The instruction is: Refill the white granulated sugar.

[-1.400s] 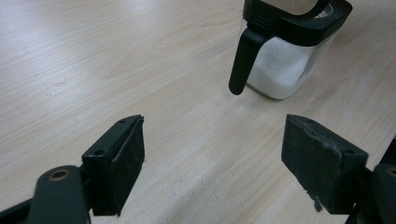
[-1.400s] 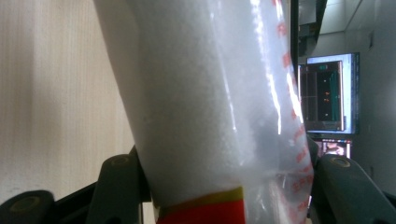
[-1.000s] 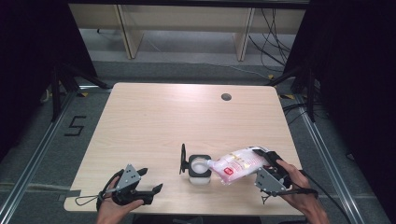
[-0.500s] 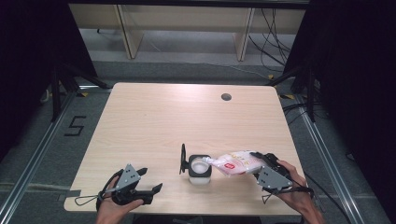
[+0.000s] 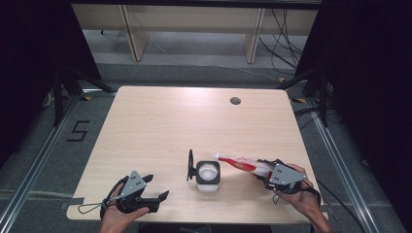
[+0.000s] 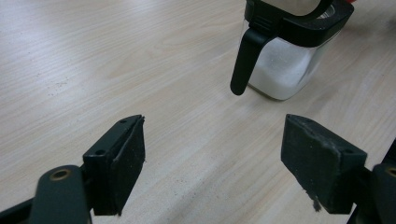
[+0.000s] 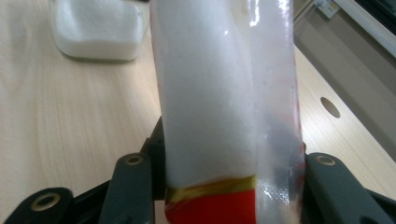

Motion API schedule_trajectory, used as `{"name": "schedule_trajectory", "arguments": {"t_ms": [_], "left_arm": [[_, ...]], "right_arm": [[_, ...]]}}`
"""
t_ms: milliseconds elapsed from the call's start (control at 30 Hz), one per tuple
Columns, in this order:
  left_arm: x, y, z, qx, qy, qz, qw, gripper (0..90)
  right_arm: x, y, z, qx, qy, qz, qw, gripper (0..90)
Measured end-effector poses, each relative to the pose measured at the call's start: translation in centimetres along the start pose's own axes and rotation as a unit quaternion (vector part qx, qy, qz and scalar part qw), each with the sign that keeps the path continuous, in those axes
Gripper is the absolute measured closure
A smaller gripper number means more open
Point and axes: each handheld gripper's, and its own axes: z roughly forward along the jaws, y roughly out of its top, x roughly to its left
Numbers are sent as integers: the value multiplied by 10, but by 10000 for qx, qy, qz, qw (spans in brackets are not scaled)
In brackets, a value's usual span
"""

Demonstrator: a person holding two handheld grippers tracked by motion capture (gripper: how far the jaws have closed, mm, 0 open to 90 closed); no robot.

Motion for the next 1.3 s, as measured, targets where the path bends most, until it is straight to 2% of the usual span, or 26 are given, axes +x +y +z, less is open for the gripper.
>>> {"name": "schedule_trajectory", "arguments": {"t_ms": [33, 67, 100, 167, 233, 267, 300, 367, 433, 500, 533, 567, 633, 700, 833, 867, 900, 933, 967, 1000, 1033, 1067, 1100, 1233, 1267, 1300], "left_arm": [[0, 0, 0, 0, 0, 0, 10000, 212], [0, 0, 0, 16, -23, 7, 10000, 212], [0, 0, 0, 25, -17, 92, 10000, 212], [1, 1, -1, 28, -19, 124, 9999, 212], [1, 1, -1, 24, -8, 112, 9999, 211], [0, 0, 0, 30, 8, -12, 10000, 212], [0, 0, 0, 30, 8, -12, 10000, 212], [0, 0, -1, 24, 3, -15, 10000, 212], [1, 1, -1, 30, -15, 143, 9999, 212], [1, 1, -1, 30, -18, 143, 9999, 212], [1, 1, -1, 26, -11, 119, 9999, 211], [1, 1, -1, 26, -11, 119, 9999, 212], [1, 1, -1, 33, -14, 151, 9999, 212], [1, 1, -1, 31, -15, 141, 9999, 212], [1, 1, -1, 33, -15, 144, 9999, 212], [0, 1, -1, 30, -1, 89, 10000, 212], [1, 1, -1, 32, -16, 151, 9999, 212], [1, 1, -1, 31, -16, 144, 9999, 212], [1, 1, -1, 29, -18, 141, 9999, 211], [1, 1, -1, 33, -17, 144, 9999, 211], [1, 1, -1, 33, -17, 144, 9999, 211], [1, 1, -1, 35, -17, 147, 9999, 212], [1, 1, -1, 35, -17, 147, 9999, 211], [1, 1, -1, 33, -14, 136, 9999, 211], [1, 1, -1, 32, -13, 136, 9999, 211], [1, 1, -1, 31, -10, 124, 9999, 211]], "right_arm": [[0, 0, 0, 0, 0, 0, 10000, 546], [-2, -2, -1, -101, 2, 221, 9997, 547], [-4, -3, -1, -197, -34, 331, 9993, 548], [-7, -7, -2, -319, -21, 552, 9980, 548], [-9, -10, -2, -362, -14, 640, 9973, 548], [-12, -15, -3, -454, 18, 840, 9954, 548], [-12, -17, -2, -471, 21, 1035, 9935, 548], [-14, -19, -2, -497, 61, 1135, 9923, 548], [-14, -21, -3, -546, 63, 1278, 9903, 548], [-16, -23, -3, -540, 68, 1329, 9896, 548], [-17, -24, -3, -585, 75, 1454, 9876, 548], [-17, -24, -3, -585, 75, 1454, 9876, 548], [-18, -26, -2, -666, 1, 1574, 9853, 548], [-19, -27, -3, -615, 37, 1595, 9853, 548], [-22, -30, -4, -676, 61, 1790, 9815, 547], [-23, -32, -4, -706, 76, 1786, 9814, 547], [-21, -33, -5, -728, 85, 1958, 9779, 547], [-23, -35, -5, -775, 114, 1869, 9793, 547], [-23, -36, -6, -763, 141, 2018, 9764, 547], [-25, -37, -7, -810, 55, 2017, 9761, 547], [-24, -38, -8, -761, 84, 2115, 9744, 547], [-25, -38, -9, -758, 115, 2084, 9750, 546], [-23, -39, -9, -746, 60, 2161, 9735, 546], [-24, -39, -11, -681, 113, 2209, 9729, 546], [-26, -39, -12, -645, 154, 2060, 9763, 545], [-26, -39, -13, -638, 145, 2057, 9764, 546]]}}
